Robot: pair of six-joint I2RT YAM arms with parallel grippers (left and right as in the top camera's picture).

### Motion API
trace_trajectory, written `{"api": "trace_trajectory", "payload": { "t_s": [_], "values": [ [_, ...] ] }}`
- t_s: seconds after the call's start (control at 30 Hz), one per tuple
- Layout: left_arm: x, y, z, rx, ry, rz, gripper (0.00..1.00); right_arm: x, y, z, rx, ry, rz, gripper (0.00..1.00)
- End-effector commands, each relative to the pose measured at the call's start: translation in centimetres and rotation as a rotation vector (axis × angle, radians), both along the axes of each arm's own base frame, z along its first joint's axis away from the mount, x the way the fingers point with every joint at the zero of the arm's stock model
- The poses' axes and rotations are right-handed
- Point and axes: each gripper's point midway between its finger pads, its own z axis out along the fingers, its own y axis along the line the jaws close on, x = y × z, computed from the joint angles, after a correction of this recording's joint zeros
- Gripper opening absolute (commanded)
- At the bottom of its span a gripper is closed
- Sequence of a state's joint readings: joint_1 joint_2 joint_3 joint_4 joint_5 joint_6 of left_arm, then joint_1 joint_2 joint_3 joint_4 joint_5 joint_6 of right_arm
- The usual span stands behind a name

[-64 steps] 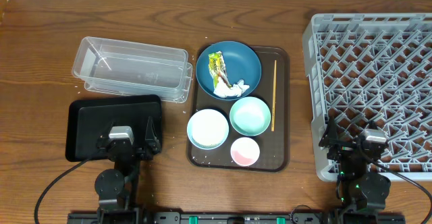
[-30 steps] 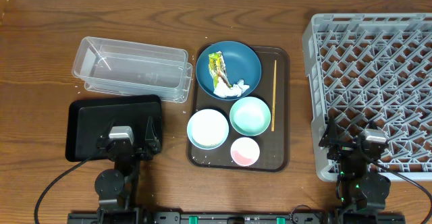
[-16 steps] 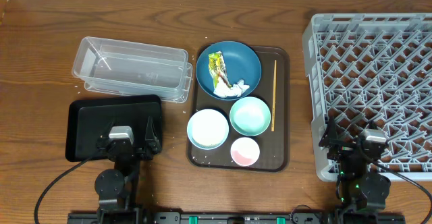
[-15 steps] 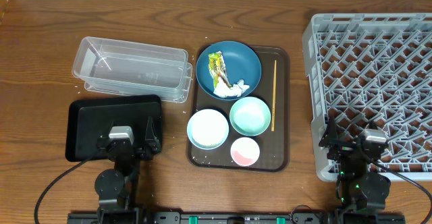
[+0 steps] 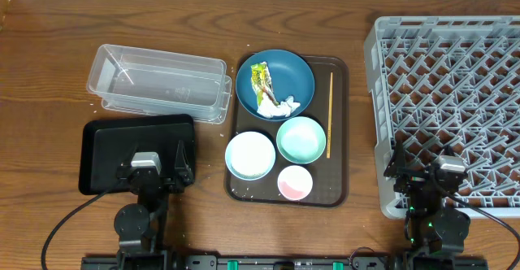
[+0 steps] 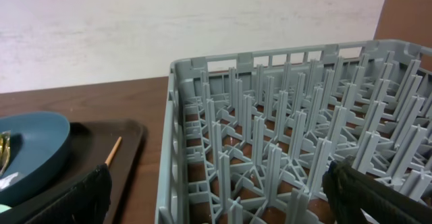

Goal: Sort waste into correct bins and load items into the dishwasher rack

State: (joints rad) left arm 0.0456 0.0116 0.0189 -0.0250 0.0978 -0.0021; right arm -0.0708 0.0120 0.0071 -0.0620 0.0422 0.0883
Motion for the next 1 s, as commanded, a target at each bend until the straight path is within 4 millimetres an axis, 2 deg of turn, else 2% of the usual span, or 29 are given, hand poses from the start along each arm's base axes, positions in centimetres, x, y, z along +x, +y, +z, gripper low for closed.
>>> {"api": "trace_trajectory", "payload": {
  "t_s": [0.0,0.13,0.3,0.5,0.6,0.8,0.97],
  "values": [
    [-0.1,-0.3,-1.3,-0.032,0.04,-0.014,0.93,-0.1,-0.6,0.3,0.01,-0.017,-0.029,0.99],
    [-0.1,-0.5,-1.4,-0.122,0.048,-0.017,0.93,-0.1,-0.6,0.6,0.01,-0.024,-0.029,0.99],
    [0.0,-0.8,-1.0,-0.152,0.082,-0.027,0.93,-0.3,-0.6,2.2,0.008,-0.049,-0.029,0.99],
    [1.1,-0.7,1.5,-0.156,0.154,-0.022,0.93,0.2,-0.7,5.3,0.008,-0.034,-0.03,0.99],
    [2.4,-1.0,3.0,-0.163,0.221,-0.033,0.93,1.2,-0.8,6.7,0.012,0.011,-0.029,0.99],
    [5.6,-3.2,5.4,-0.218,0.418,-0.153,0.93,4.5,-1.0,8.4,0.026,0.197,-0.029,0.99],
    [6.5,-3.2,4.8,-0.25,0.649,-0.134,0.93,6.7,-1.3,7.8,0.043,0.407,-0.03,0.99]
  ]
}}
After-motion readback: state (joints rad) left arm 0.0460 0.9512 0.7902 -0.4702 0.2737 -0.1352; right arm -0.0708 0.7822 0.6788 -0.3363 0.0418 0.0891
